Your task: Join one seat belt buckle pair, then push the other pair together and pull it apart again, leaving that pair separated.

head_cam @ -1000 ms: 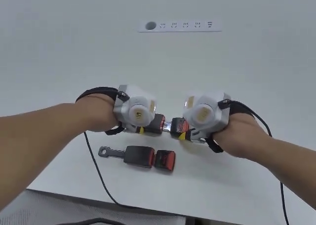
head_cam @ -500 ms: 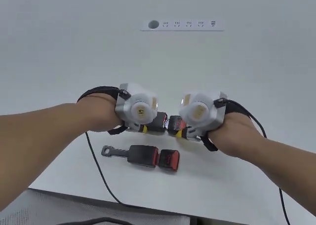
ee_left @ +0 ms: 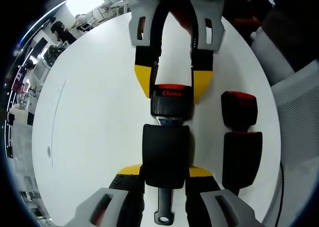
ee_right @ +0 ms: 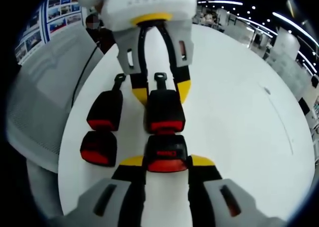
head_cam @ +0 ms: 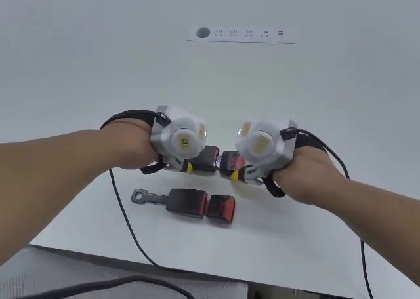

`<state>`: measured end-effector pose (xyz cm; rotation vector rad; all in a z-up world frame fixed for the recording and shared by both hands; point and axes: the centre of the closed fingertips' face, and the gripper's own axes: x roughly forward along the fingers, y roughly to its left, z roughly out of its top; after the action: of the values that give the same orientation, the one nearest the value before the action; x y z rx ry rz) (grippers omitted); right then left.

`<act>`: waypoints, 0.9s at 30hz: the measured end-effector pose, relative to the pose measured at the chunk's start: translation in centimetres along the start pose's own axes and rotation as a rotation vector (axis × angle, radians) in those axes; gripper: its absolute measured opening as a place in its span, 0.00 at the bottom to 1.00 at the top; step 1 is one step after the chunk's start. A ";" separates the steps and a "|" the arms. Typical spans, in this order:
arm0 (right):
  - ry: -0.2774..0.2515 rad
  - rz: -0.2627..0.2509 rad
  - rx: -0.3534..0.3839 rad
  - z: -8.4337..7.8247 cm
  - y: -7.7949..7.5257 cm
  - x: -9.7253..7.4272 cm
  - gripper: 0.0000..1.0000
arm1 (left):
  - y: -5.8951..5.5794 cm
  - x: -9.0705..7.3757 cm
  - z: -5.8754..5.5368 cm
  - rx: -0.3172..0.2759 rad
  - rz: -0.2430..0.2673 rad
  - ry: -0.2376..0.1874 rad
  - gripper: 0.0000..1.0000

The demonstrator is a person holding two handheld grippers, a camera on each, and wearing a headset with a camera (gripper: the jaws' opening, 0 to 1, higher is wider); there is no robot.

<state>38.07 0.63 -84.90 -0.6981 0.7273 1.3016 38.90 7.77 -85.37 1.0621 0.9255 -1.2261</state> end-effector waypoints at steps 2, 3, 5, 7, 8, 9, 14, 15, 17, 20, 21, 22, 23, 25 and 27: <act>-0.004 0.002 0.016 0.0 0.0 -0.1 0.31 | 0.0 0.0 -0.1 0.002 0.001 0.003 0.31; -0.003 0.003 0.013 0.0 0.0 -0.1 0.31 | 0.0 0.0 0.0 0.006 0.000 0.005 0.31; -0.002 0.002 0.011 -0.2 0.0 -0.2 0.31 | 0.0 0.0 -0.1 0.005 -0.001 0.002 0.31; 0.003 0.000 0.010 -0.5 -0.1 -0.5 0.31 | 0.1 0.0 -0.1 -0.002 -0.007 0.000 0.31; 0.003 -0.001 0.010 -0.7 -0.1 -0.6 0.31 | 0.1 0.0 -0.1 -0.004 -0.008 -0.001 0.31; 0.009 -0.004 0.011 -1.0 -0.1 -0.8 0.31 | 0.1 0.0 -0.1 -0.004 -0.009 0.000 0.31; -0.011 -0.007 0.006 -1.3 0.0 -1.1 0.32 | 0.1 0.0 -0.1 -0.002 -0.009 -0.011 0.31; -0.012 -0.010 0.011 -1.4 -0.1 -1.2 0.32 | 0.1 0.0 0.0 -0.003 -0.008 -0.012 0.31; -0.011 -0.017 0.017 -1.6 0.0 -1.4 0.33 | 0.1 0.0 0.0 -0.007 -0.003 -0.013 0.32; -0.009 -0.021 0.026 -2.4 0.0 -1.9 0.33 | 0.2 0.0 0.0 -0.018 0.000 -0.015 0.32; -0.006 -0.021 0.027 -2.7 0.1 -2.0 0.33 | 0.2 0.0 0.0 -0.021 -0.002 -0.017 0.32; -0.004 -0.021 0.027 -3.1 0.1 -2.3 0.33 | 0.2 0.0 0.0 -0.017 -0.004 -0.018 0.32; -0.004 -0.017 0.028 -3.2 0.2 -2.4 0.33 | 0.2 0.0 0.0 -0.019 -0.005 -0.018 0.32; 0.000 -0.015 0.015 -3.8 0.3 -2.9 0.33 | 0.3 0.0 0.0 -0.017 -0.007 -0.023 0.32; 0.005 -0.020 0.025 -4.5 0.2 -3.4 0.33 | 0.3 0.0 0.0 -0.017 -0.004 -0.025 0.32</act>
<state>37.10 -4.92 -84.87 -0.6876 0.7378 1.2710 39.18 7.74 -85.33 1.0302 0.9180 -1.2303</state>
